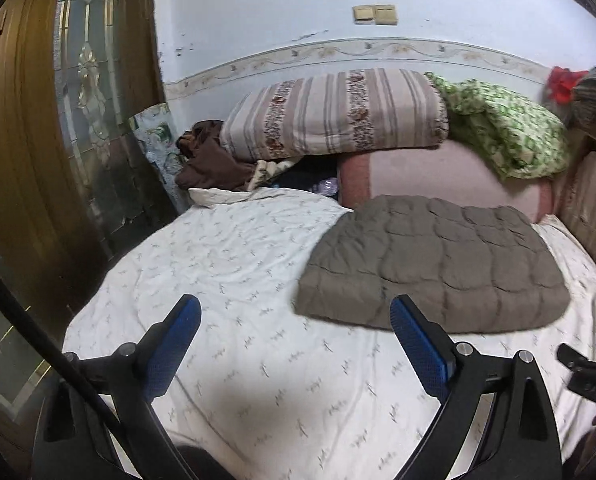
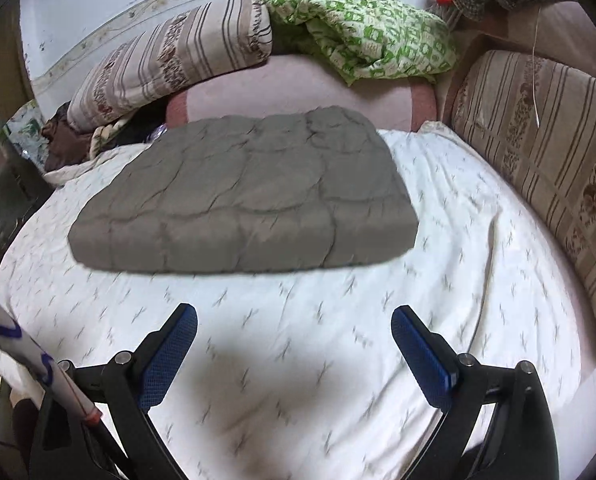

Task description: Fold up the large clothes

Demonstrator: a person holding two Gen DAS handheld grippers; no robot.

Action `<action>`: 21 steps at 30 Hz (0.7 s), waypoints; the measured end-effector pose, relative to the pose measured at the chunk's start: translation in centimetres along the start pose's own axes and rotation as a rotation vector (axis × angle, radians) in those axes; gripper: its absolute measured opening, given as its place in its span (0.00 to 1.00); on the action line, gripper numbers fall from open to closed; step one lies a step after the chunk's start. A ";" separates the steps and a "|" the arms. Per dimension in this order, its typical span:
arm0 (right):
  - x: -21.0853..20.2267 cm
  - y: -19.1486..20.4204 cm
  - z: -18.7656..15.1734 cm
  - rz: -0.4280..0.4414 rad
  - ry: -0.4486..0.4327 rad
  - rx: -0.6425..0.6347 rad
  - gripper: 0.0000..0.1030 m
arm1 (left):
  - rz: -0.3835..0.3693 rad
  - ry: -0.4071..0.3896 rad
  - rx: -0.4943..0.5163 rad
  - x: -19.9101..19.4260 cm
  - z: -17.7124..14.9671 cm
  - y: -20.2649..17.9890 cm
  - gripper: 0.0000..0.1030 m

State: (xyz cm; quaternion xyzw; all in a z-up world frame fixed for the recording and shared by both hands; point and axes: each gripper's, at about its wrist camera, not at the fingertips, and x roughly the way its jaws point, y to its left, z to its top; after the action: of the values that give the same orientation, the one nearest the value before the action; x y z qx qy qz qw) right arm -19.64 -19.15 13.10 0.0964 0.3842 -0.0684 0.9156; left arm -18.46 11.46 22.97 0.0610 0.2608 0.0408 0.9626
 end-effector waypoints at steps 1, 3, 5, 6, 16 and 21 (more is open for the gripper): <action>-0.3 0.3 -0.4 -0.003 0.003 -0.008 0.97 | -0.011 0.005 -0.001 -0.3 -0.2 -0.1 0.92; -0.9 0.7 -1.0 -0.013 0.005 -0.022 0.97 | -0.036 0.020 -0.014 -0.8 -0.7 -0.2 0.92; -1.3 1.0 -1.5 -0.023 0.009 -0.032 0.97 | -0.051 0.033 -0.027 -1.0 -1.0 -0.1 0.92; -1.5 1.1 -1.7 -0.025 0.013 -0.034 0.97 | -0.051 0.038 -0.031 -1.1 -1.2 -0.1 0.92; -1.4 1.6 -3.0 -0.037 0.052 -0.036 0.97 | -0.054 0.051 -0.029 -1.8 -2.2 -0.4 0.92; -1.0 1.9 -3.2 -0.049 0.067 -0.049 0.97 | -0.071 0.075 -0.037 -1.6 -2.4 -0.3 0.92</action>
State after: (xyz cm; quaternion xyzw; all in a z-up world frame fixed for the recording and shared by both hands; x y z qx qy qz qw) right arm -22.16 -16.48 11.85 0.0666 0.4183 -0.0778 0.9025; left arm -20.99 11.27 21.68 0.0325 0.2977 0.0136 0.9540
